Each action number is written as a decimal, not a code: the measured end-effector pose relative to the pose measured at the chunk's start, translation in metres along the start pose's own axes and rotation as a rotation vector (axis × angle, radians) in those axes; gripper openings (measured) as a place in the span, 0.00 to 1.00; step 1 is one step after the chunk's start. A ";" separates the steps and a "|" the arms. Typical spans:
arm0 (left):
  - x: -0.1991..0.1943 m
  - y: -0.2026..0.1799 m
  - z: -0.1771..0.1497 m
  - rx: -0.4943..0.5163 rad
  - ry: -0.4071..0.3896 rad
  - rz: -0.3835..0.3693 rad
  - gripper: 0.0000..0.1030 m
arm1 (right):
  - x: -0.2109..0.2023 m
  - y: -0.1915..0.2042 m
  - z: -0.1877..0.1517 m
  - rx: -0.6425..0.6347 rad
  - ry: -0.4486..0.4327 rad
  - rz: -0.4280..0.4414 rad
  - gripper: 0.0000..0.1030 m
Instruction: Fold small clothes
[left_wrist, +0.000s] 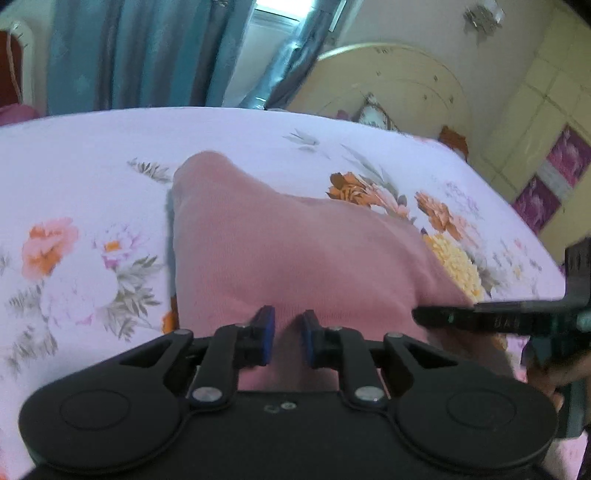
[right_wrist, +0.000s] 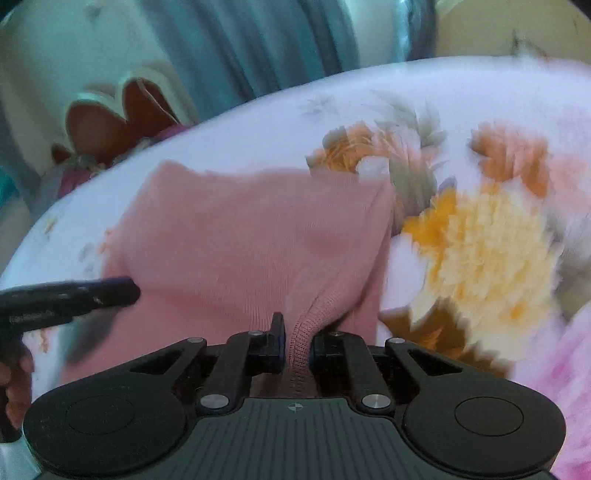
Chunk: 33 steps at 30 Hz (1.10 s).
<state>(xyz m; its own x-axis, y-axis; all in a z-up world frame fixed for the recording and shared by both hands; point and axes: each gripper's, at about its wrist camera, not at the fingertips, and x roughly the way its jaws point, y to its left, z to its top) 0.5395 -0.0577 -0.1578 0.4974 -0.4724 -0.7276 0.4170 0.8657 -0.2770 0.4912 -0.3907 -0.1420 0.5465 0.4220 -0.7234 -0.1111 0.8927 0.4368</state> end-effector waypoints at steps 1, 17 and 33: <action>-0.004 0.000 0.002 0.015 0.000 -0.001 0.16 | -0.006 0.000 0.001 0.015 -0.030 0.012 0.11; 0.037 0.030 0.051 -0.022 -0.045 0.004 0.14 | 0.012 -0.034 0.038 0.013 -0.095 -0.103 0.04; 0.055 0.044 0.078 -0.035 -0.088 0.079 0.32 | 0.031 0.014 0.090 -0.073 -0.105 -0.043 0.06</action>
<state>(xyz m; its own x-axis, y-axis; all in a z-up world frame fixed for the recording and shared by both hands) 0.6443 -0.0588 -0.1611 0.5934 -0.4137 -0.6904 0.3473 0.9054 -0.2440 0.5814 -0.3800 -0.1101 0.6359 0.3671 -0.6788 -0.1437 0.9206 0.3632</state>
